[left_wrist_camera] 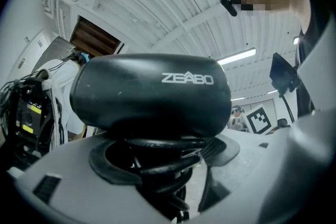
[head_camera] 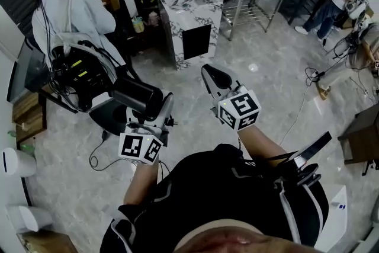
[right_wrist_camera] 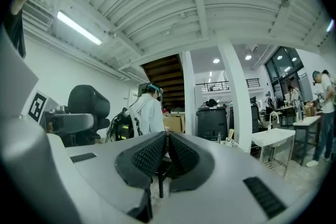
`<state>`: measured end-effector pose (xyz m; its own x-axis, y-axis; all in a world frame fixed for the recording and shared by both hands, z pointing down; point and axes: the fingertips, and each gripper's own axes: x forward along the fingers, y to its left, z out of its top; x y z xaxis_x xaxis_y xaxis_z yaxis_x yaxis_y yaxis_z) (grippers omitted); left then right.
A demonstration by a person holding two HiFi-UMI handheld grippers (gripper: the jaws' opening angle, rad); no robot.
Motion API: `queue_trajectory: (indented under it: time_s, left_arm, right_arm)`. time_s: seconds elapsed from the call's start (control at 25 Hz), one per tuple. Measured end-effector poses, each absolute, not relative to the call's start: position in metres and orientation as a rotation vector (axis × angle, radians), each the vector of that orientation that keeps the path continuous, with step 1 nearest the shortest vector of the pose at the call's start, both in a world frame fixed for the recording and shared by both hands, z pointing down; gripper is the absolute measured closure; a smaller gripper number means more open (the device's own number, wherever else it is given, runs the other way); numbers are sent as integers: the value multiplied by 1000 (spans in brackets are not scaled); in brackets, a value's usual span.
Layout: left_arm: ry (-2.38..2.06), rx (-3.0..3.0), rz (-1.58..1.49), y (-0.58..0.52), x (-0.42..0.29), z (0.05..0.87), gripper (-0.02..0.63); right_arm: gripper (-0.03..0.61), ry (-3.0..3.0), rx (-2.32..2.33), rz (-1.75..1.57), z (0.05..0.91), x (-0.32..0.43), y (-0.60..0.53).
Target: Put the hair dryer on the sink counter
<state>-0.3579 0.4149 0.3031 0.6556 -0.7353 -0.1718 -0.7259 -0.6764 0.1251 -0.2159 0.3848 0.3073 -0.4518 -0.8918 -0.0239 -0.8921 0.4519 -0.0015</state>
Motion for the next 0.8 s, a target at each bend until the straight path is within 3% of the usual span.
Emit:
queue_trajectory:
  time_s: [0.44,0.8]
  left_arm:
    - [-1238,2809,-320,401,-357,304,259]
    - [-1311,2779,-324,355,-317,297,259]
  right_arm:
    - [549,2628,-1642,15,306,-207,374]
    - [549,2644,-1567,36,297,-167,321]
